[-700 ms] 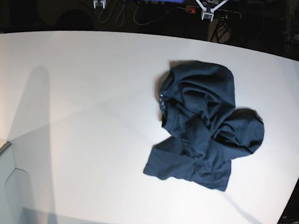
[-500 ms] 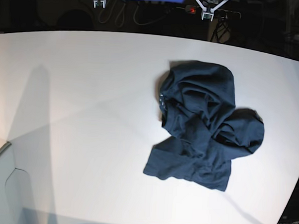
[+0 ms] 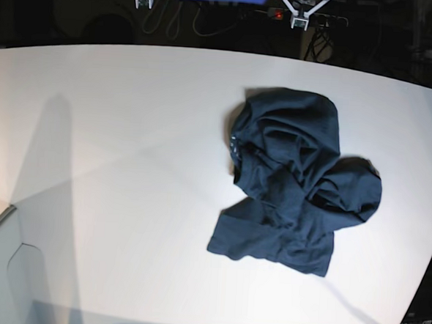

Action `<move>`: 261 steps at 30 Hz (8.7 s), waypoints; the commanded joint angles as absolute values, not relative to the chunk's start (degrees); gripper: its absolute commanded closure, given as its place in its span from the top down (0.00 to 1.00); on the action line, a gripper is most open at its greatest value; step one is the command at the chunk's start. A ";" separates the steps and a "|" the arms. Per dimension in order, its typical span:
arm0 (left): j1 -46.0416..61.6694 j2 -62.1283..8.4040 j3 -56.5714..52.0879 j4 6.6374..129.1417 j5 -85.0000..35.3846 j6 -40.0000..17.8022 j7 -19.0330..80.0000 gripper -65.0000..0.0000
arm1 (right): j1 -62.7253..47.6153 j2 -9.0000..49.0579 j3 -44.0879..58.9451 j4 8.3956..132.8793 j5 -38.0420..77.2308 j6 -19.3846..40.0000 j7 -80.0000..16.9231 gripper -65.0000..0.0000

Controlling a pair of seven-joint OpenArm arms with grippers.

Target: Layout the t-shirt on the table in an organized manner, then fold the t-shirt properly

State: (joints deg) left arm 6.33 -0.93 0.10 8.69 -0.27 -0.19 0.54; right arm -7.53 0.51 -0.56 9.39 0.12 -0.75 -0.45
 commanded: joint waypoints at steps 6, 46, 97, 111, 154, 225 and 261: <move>9.01 -1.27 0.04 9.01 -0.40 -0.22 -0.22 0.00 | -9.45 0.84 -0.75 9.71 0.48 0.31 -0.04 0.00; 45.05 -7.08 -1.98 114.59 -0.48 -0.22 16.57 0.42 | -51.74 6.46 -7.25 116.09 0.48 0.40 -14.20 0.03; -9.89 -12.09 -25.19 50.68 -13.93 -10.86 20.44 0.35 | -26.77 4.88 -27.47 110.81 0.84 0.31 -33.54 0.38; 5.67 -10.51 -25.19 69.49 -13.85 -10.86 21.14 0.00 | -7.16 -1.54 -35.47 89.71 0.84 0.31 -33.10 0.38; 24.40 0.48 -33.45 101.58 -13.93 -10.95 21.14 0.00 | -6.11 3.21 3.74 100.97 0.75 0.31 -33.10 0.00; 9.36 -2.24 -28.00 105.80 -13.41 -10.95 21.14 0.00 | -16.31 5.93 5.41 105.01 0.66 0.40 -32.92 0.00; -10.68 -3.65 -27.65 98.15 -13.85 -10.86 21.23 0.00 | -3.91 5.85 16.31 109.85 0.75 0.48 -33.27 0.00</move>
State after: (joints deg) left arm -9.78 -3.03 -27.51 96.53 -13.50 -10.90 23.38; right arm -4.60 5.37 16.08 108.51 1.34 0.64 -34.87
